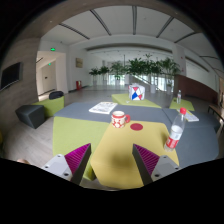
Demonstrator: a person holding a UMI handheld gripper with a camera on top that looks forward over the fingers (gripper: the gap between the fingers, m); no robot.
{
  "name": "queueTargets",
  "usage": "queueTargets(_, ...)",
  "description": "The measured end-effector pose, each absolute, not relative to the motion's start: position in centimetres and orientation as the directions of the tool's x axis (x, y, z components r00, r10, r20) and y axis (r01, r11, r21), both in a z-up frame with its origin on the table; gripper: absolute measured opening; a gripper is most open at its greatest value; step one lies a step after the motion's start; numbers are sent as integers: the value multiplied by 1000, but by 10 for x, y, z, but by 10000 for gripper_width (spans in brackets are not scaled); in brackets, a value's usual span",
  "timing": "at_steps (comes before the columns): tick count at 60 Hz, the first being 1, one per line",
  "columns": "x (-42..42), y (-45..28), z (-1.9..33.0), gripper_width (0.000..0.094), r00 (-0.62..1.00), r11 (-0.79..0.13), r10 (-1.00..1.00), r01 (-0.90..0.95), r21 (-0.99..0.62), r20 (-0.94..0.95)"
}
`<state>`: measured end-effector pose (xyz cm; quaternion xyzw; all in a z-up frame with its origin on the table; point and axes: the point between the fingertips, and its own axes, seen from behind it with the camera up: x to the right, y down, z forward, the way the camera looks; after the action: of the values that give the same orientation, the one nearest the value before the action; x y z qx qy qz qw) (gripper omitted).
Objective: Pour water
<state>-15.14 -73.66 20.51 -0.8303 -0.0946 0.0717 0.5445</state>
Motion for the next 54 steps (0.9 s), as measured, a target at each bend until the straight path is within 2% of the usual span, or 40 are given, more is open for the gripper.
queueTargets(7, -125, -734, 195, 854, 984, -423, 178, 57, -904, -21)
queueTargets(15, -62, -725, 155, 855, 995, -448, 102, 48, -893, 2)
queueTargets(25, 23, -703, 126, 853, 1000, -466, -23, -19, -885, -9)
queueTargets(36, 106, -654, 128, 853, 989, -395, -145, -35, -918, 25)
queueTargets(54, 140, -553, 121, 848, 986, -307, -165, -36, -951, 16)
